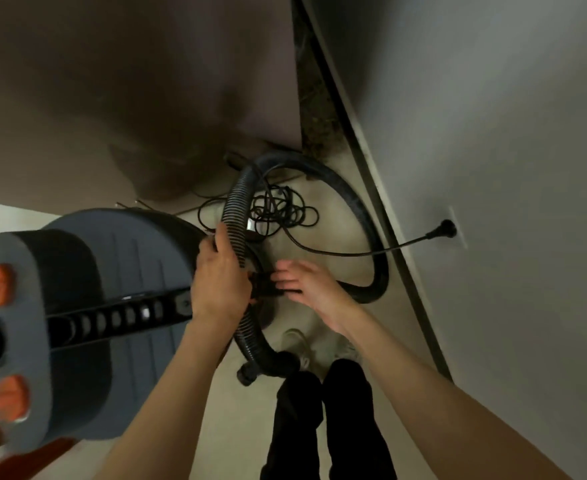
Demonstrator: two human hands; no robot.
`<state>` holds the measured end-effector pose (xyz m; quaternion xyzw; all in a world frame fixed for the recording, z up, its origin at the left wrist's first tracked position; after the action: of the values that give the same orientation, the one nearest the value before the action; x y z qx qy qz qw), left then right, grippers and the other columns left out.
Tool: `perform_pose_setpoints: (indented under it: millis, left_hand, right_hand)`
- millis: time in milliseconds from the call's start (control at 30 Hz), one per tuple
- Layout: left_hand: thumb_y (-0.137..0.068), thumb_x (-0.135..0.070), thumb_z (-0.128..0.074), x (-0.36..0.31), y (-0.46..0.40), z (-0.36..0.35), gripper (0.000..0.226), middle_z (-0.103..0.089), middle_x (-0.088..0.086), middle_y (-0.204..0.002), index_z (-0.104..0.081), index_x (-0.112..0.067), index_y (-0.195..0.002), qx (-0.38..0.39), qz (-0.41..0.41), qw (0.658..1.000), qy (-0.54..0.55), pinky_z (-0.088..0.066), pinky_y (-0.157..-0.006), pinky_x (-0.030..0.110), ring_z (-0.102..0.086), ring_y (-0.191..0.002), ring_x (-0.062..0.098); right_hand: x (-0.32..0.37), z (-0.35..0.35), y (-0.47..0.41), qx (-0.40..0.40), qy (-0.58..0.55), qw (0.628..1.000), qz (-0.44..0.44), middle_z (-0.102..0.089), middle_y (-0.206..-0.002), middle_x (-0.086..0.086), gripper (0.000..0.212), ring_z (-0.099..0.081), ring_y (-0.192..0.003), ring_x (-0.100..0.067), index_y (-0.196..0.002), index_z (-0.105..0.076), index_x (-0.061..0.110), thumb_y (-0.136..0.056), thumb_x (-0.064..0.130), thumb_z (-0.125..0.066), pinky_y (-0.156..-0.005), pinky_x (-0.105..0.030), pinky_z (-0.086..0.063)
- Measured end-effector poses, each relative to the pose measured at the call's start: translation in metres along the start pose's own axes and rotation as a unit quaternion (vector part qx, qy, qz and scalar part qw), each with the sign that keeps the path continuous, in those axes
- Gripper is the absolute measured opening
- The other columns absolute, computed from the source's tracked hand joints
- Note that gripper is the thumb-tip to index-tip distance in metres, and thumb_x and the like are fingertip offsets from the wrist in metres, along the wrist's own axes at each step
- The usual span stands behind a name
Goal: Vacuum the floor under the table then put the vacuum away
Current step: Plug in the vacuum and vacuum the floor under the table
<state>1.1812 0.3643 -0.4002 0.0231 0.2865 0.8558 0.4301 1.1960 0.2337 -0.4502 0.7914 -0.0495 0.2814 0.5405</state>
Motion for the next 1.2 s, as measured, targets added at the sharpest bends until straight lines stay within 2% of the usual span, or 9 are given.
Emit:
perform_pose_setpoints:
  millis: [100,300,433,633,733,867,1067,1133,1200]
  left_hand:
    - [-0.088,-0.006,-0.055,0.003,-0.004,-0.005,0.074,-0.04,0.022,-0.133,-0.012,-0.009,-0.148,0.018,-0.028,0.999,-0.043,-0.039,-0.097,0.042,-0.04,-0.12,0.036]
    - [-0.089,-0.019,-0.059,0.0,-0.026,0.001,0.071,-0.05,0.025,-0.125,-0.015,-0.004,-0.143,0.05,-0.019,0.993,-0.103,-0.04,-0.094,0.042,-0.043,-0.118,0.039]
    - [-0.086,-0.014,-0.062,0.002,-0.04,0.01,0.053,-0.053,0.024,-0.12,-0.03,-0.002,-0.126,0.083,0.01,0.996,-0.038,-0.041,-0.087,0.042,-0.045,-0.115,0.04]
    - [-0.081,-0.018,-0.067,0.0,-0.032,0.013,0.062,-0.047,0.022,-0.126,-0.031,-0.002,-0.128,0.071,0.017,0.997,-0.005,-0.038,-0.092,0.04,-0.039,-0.119,0.038]
    - [-0.079,-0.019,-0.07,0.002,-0.032,0.014,0.069,-0.045,0.022,-0.128,-0.028,-0.002,-0.131,0.066,0.013,0.997,0.025,-0.037,-0.094,0.04,-0.04,-0.12,0.038]
    - [-0.079,-0.018,-0.071,0.005,-0.03,0.019,0.075,-0.04,0.02,-0.132,-0.025,-0.006,-0.136,0.086,0.018,0.991,0.103,-0.039,-0.094,0.038,-0.044,-0.119,0.035]
    - [-0.079,-0.019,-0.07,-0.002,-0.028,0.03,0.078,-0.041,0.015,-0.134,-0.022,-0.014,-0.141,0.095,-0.001,0.965,0.243,-0.045,-0.097,0.039,-0.048,-0.117,0.029]
    - [-0.078,-0.024,-0.072,-0.008,-0.027,0.03,0.079,-0.045,0.012,-0.132,-0.024,-0.022,-0.14,0.106,0.003,0.945,0.308,-0.048,-0.096,0.044,-0.052,-0.115,0.028]
    - [-0.083,-0.026,-0.07,-0.016,-0.022,0.031,0.074,-0.05,0.004,-0.125,-0.025,-0.02,-0.141,0.112,-0.001,0.924,0.365,-0.052,-0.089,0.034,-0.055,-0.109,0.018]
  right_hand:
    - [-0.014,-0.028,-0.006,0.023,0.058,0.998,-0.011,-0.063,-0.093,0.003,0.024,-0.059,-0.091,-0.014,-0.115,-0.057,0.012,-0.101,0.014,-0.037,-0.094,-0.032,-0.044]
    - [-0.03,-0.038,-0.009,-0.016,0.085,0.996,0.013,-0.057,-0.094,0.005,0.014,-0.059,-0.103,-0.02,-0.101,-0.049,0.017,-0.092,0.012,-0.059,-0.101,-0.042,-0.046]
    - [-0.034,-0.044,-0.004,0.004,0.073,0.997,0.001,-0.057,-0.097,0.002,0.033,-0.056,-0.102,-0.015,-0.113,-0.045,0.009,-0.087,0.007,-0.065,-0.094,-0.031,-0.048]
    - [-0.046,-0.048,-0.005,0.033,0.052,0.998,-0.008,-0.057,-0.105,0.001,0.045,-0.058,-0.095,-0.007,-0.121,-0.043,0.006,-0.084,0.008,-0.07,-0.068,-0.008,-0.044]
    - [-0.048,-0.052,-0.004,0.038,0.071,0.997,0.002,-0.062,-0.096,0.006,0.024,-0.061,-0.097,-0.011,-0.097,-0.054,0.016,-0.082,0.01,-0.071,-0.077,-0.013,-0.044]
    - [-0.043,-0.055,0.002,0.056,0.079,0.995,0.013,-0.064,-0.117,-0.007,0.037,-0.059,-0.107,-0.016,-0.121,-0.057,0.004,-0.086,0.008,-0.067,-0.085,-0.016,-0.047]
    - [-0.031,-0.042,0.016,0.072,0.093,0.993,0.027,-0.066,-0.119,-0.003,0.034,-0.058,-0.115,-0.021,-0.12,-0.062,0.015,-0.087,0.022,-0.065,-0.106,-0.049,-0.04]
    - [-0.024,-0.029,0.022,0.074,0.097,0.992,0.027,-0.066,-0.119,-0.001,0.034,-0.058,-0.116,-0.021,-0.12,-0.062,0.018,-0.087,0.025,-0.065,-0.106,-0.053,-0.038]
    - [-0.016,-0.012,0.031,0.073,0.07,0.994,0.029,-0.066,-0.119,-0.004,0.033,-0.058,-0.116,-0.022,-0.119,-0.062,0.017,-0.087,0.024,-0.064,-0.107,-0.051,-0.036]
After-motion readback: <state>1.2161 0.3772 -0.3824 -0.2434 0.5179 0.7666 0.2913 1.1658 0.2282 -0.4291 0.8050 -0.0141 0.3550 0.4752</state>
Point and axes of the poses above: each hand's wrist, its own y-axis away from the middle knuckle, its own z-axis out of the back of the hand, x = y × z, the point moved 4 cm from there along -y, towards the middle knuckle
